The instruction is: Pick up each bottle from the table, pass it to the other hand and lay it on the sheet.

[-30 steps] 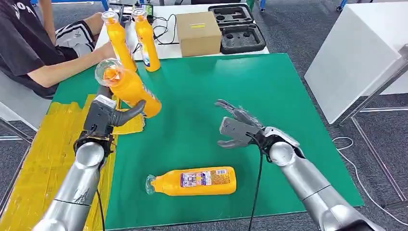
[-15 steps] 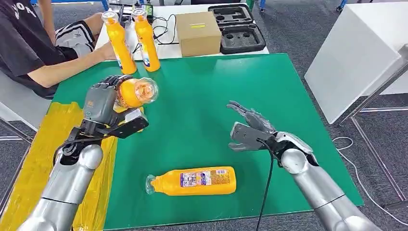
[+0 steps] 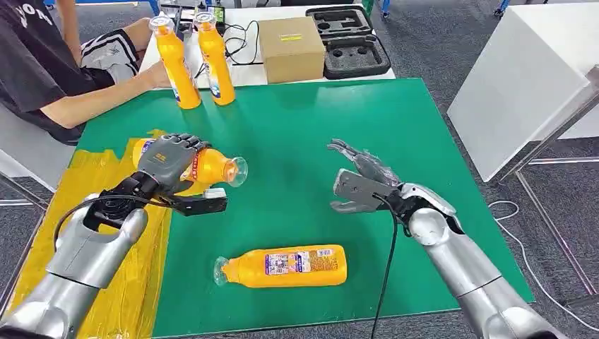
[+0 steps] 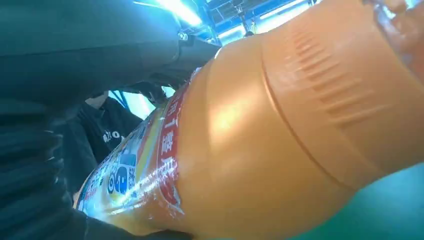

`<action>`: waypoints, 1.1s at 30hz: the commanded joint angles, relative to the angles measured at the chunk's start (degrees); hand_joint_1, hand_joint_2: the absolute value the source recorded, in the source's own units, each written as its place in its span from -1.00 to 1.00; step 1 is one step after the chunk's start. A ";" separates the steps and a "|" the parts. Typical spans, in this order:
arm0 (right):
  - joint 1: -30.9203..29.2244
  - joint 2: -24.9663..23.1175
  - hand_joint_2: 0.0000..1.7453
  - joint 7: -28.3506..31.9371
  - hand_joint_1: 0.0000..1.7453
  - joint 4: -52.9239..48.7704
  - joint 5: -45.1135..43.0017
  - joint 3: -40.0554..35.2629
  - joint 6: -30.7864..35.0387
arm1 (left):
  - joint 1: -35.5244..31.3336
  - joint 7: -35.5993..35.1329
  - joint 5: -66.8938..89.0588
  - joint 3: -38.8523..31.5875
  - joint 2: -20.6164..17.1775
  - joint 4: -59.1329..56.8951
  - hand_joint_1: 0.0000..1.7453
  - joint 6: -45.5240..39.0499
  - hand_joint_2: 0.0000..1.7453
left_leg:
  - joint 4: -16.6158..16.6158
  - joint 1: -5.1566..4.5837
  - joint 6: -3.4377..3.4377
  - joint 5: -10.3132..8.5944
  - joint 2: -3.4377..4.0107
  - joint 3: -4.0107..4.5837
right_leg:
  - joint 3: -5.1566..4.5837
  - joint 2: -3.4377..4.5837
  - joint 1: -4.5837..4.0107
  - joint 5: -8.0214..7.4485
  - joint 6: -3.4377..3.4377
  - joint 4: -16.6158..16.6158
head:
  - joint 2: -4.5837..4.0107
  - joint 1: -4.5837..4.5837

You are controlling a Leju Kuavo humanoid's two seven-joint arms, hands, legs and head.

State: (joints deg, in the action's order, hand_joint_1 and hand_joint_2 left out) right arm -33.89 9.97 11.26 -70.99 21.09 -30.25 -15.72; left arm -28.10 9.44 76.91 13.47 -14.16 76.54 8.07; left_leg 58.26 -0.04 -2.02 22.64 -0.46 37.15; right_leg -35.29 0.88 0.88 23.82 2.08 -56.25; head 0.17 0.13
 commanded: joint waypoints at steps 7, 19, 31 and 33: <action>-1.01 -1.17 1.00 -0.72 -1.00 3.51 -0.14 -0.82 0.28 | -4.07 -1.46 -0.17 2.82 -2.65 -12.35 1.00 3.66 1.00 | -0.04 0.03 0.11 0.09 0.06 -0.29 | 0.28 -0.02 -0.04 0.07 -0.10 0.04 | 0.00 0.00; -1.82 -2.85 1.00 -1.42 -1.00 5.45 1.31 -1.82 0.27 | -9.12 -6.40 2.84 1.26 -0.39 -28.76 1.00 3.35 1.00 | -0.04 0.04 0.09 0.03 0.04 -0.21 | 0.19 -0.06 -0.05 0.04 -0.07 0.04 | 0.00 0.00; -3.16 -2.98 1.00 -0.73 -1.00 7.36 1.07 -2.22 0.33 | -10.19 -5.13 2.48 0.96 0.53 -31.90 1.00 2.60 1.00 | -0.01 0.01 0.09 0.03 0.02 -0.16 | 0.13 -0.06 -0.02 0.05 -0.07 -0.01 | 0.00 0.00; -3.72 -3.13 1.00 -0.72 -1.00 7.76 1.02 -2.50 0.13 | -10.43 -4.19 2.05 1.17 0.69 -32.52 -0.90 3.47 1.00 | 0.02 0.04 0.12 0.05 0.02 -0.19 | 0.18 -0.08 -0.05 0.06 -0.09 -0.02 | 0.00 0.00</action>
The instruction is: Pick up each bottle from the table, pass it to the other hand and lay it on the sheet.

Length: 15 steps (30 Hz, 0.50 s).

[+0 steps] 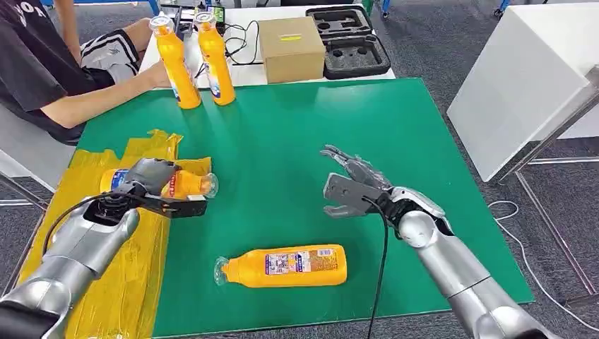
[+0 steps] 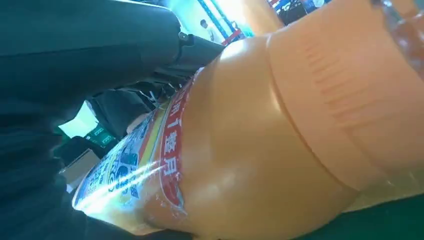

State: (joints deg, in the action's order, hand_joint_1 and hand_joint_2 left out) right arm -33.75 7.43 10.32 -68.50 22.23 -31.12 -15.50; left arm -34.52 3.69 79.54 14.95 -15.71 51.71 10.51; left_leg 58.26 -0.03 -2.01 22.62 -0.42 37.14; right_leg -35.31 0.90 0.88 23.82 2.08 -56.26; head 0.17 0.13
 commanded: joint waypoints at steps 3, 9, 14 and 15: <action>-4.02 -0.54 1.00 0.17 -1.00 5.53 -0.09 -1.77 0.06 | -3.64 3.18 -1.79 -0.34 2.68 -6.87 -1.00 0.19 1.00 | 0.04 0.04 0.13 0.12 0.02 -0.29 | 0.29 -0.09 -0.07 0.10 -0.12 -0.04 | 0.00 0.00; -4.23 -0.62 1.00 0.21 -1.00 5.97 -0.16 -1.90 0.15 | -3.24 3.43 -2.18 -0.12 2.48 -5.92 -1.00 0.00 1.00 | 0.01 0.03 0.10 0.09 0.02 -0.25 | 0.25 -0.08 -0.05 0.08 -0.08 0.00 | 0.00 0.00; -4.35 -0.75 1.00 0.19 -1.00 6.97 -0.08 -1.98 0.49 | -3.86 4.19 -3.23 0.11 2.22 -6.58 -1.00 0.55 1.00 | 0.00 0.03 0.07 0.04 -0.01 -0.14 | 0.15 -0.08 -0.04 0.04 -0.07 0.00 | 0.00 0.00; -4.16 -0.69 1.00 0.23 -1.00 6.98 -0.01 -1.80 0.68 | -4.04 4.67 -3.45 0.32 1.92 -6.60 -1.00 0.09 1.00 | 0.03 0.04 0.10 0.09 0.00 -0.22 | 0.23 -0.10 -0.06 0.09 -0.09 -0.03 | 0.00 0.00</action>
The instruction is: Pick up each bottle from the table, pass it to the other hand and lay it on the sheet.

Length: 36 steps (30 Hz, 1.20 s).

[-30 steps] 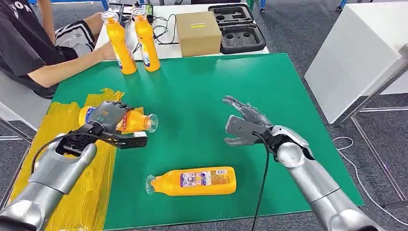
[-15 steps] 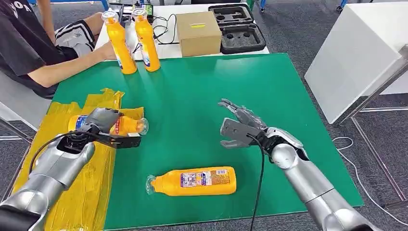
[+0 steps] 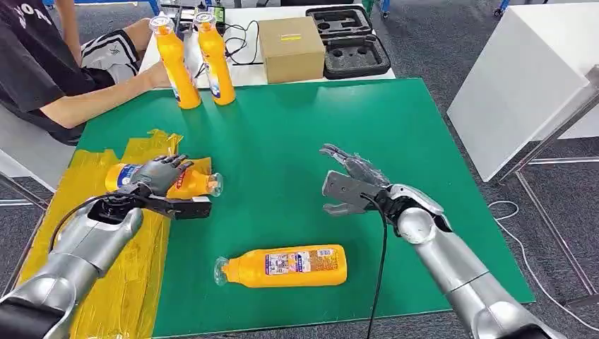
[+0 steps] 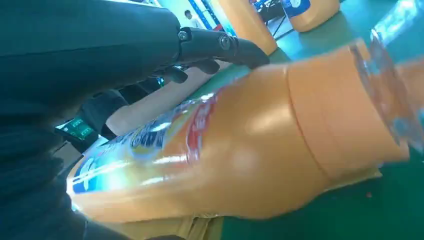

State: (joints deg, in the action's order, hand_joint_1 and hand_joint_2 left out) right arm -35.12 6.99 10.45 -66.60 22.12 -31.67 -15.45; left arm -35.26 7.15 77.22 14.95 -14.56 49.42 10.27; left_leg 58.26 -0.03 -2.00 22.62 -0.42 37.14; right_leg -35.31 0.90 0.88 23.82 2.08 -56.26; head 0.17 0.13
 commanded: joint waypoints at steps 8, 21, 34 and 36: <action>0.29 2.40 1.00 0.05 -1.00 2.73 0.77 0.11 1.30 | 0.55 5.66 -9.12 -0.91 0.46 9.85 -1.00 -1.36 1.00 | 0.01 0.06 0.06 0.04 -0.10 -0.09 | 0.14 -0.16 -0.07 0.06 -0.05 0.04 | 0.00 0.02; 2.15 5.30 1.00 1.77 -1.00 -0.27 1.71 0.88 0.45 | 12.10 28.98 -40.12 -11.26 0.09 37.54 -1.00 5.45 1.00 | 0.10 0.04 0.11 0.27 0.15 -0.33 | 0.33 0.04 -0.07 0.18 -0.10 -0.03 | 0.00 0.00; 3.06 3.22 1.00 0.20 -1.00 -8.49 14.32 -8.67 4.72 | 12.83 23.92 -49.64 -19.02 11.67 28.41 -1.00 4.64 1.00 | -0.07 -0.01 0.11 0.10 0.09 -0.30 | 0.28 -0.03 -0.01 0.07 -0.09 0.07 | 0.00 -0.02; 2.78 2.48 1.00 0.75 -1.00 -10.09 16.03 -11.38 4.85 | 12.84 23.82 -51.36 -19.23 12.99 25.02 -1.00 4.82 1.00 | -0.08 -0.04 0.08 0.06 0.09 -0.24 | 0.20 -0.05 0.02 0.06 -0.07 0.05 | 0.00 0.00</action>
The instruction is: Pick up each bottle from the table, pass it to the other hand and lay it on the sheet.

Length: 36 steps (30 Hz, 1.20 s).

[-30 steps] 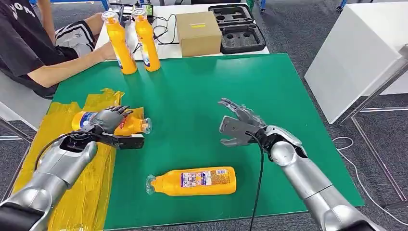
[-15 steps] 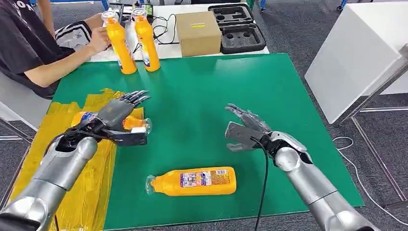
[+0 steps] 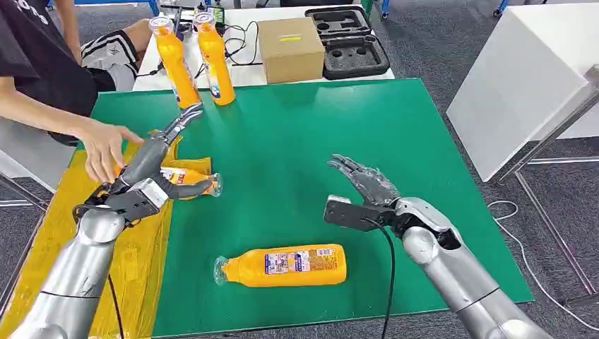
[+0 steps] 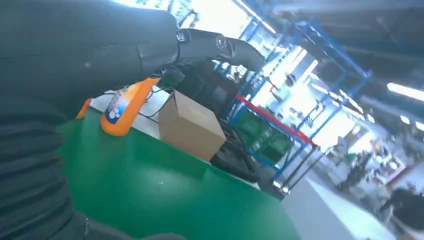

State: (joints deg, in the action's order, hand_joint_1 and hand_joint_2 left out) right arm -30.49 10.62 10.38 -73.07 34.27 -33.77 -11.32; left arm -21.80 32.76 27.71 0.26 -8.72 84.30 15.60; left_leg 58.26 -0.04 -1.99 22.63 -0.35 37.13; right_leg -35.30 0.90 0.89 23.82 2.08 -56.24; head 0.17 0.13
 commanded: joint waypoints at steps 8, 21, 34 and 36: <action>0.81 -0.39 1.00 1.52 -1.00 -8.67 5.86 -13.81 1.82 | 0.29 -1.45 -3.04 -3.51 8.47 -14.90 -1.00 -1.89 1.00 | -0.06 0.00 0.10 0.09 -0.03 -0.30 | 0.30 -0.10 -0.02 0.10 -0.09 0.05 | 0.00 0.00; 12.20 -2.12 1.00 -4.95 -1.00 -16.44 17.27 -15.98 10.29 | 0.07 -5.47 -3.88 -5.20 10.79 -18.11 -1.00 -3.88 1.00 | -0.08 0.02 0.07 0.04 -0.16 -0.15 | 0.17 -0.13 -0.02 0.07 -0.07 0.09 | 0.00 0.00; 15.90 -2.29 1.00 -8.74 -1.00 -15.69 22.81 -12.64 9.64 | 3.18 -6.21 -3.88 -6.89 10.49 -16.40 -1.00 -4.19 1.00 | -0.08 0.04 0.14 0.17 -0.06 -0.34 | 0.36 -0.08 -0.05 0.14 -0.13 0.10 | 0.00 -0.02; 16.71 -1.69 1.00 -8.78 -1.00 -15.33 22.66 -12.32 8.53 | 3.78 -6.26 -3.81 -7.05 10.47 -16.19 -1.00 -4.17 1.00 | -0.06 0.03 0.14 0.17 -0.10 -0.31 | 0.33 -0.12 -0.05 0.15 -0.13 0.08 | 0.00 0.00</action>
State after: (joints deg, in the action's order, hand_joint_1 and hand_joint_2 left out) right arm -15.19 8.26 2.05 -89.81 56.65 -47.32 -1.25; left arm -18.20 26.88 23.76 -4.26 0.81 70.66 11.30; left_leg 58.24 -0.04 -1.97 22.67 -0.45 37.15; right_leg -35.31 0.88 0.89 23.85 2.05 -56.22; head 0.17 0.13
